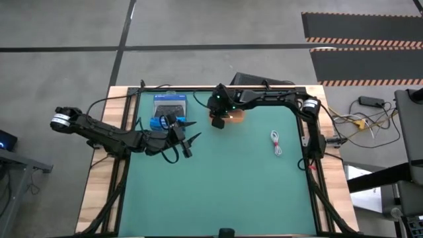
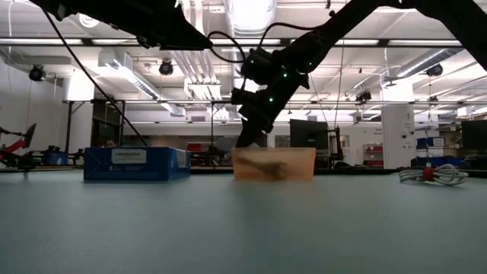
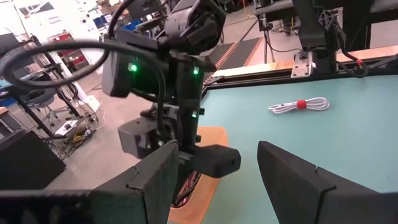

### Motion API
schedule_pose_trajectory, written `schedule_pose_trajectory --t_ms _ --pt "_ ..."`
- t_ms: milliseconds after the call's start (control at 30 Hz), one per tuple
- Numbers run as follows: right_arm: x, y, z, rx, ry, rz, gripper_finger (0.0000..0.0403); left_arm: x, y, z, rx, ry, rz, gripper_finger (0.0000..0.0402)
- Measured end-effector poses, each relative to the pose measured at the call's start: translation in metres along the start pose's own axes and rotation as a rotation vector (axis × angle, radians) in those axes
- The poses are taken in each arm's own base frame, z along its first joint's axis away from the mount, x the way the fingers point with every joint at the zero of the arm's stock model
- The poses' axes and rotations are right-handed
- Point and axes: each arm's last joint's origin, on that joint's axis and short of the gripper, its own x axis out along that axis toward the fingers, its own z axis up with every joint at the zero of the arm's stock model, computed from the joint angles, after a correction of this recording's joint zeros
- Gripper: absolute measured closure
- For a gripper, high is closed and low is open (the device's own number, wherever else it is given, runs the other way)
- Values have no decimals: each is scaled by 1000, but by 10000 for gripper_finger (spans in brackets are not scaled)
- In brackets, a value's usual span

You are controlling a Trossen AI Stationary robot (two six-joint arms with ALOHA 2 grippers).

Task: Pick and place USB-C Cables
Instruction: Put the black charger cable into the orange bin

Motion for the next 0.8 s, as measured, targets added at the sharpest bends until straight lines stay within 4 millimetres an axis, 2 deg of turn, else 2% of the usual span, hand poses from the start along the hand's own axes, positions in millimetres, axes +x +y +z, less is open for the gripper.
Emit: schedule_pose_trajectory --t_ms 267,533,800 --pt "-18 0 9 7 -32 -8 394 0 0 0 -2 -2 0 198" --pt "-10 -8 -8 89 79 8 394 0 0 0 -4 -2 0 198" --pt "-8 -12 -9 151 56 69 394 0 0 1 -6 -4 1 198"
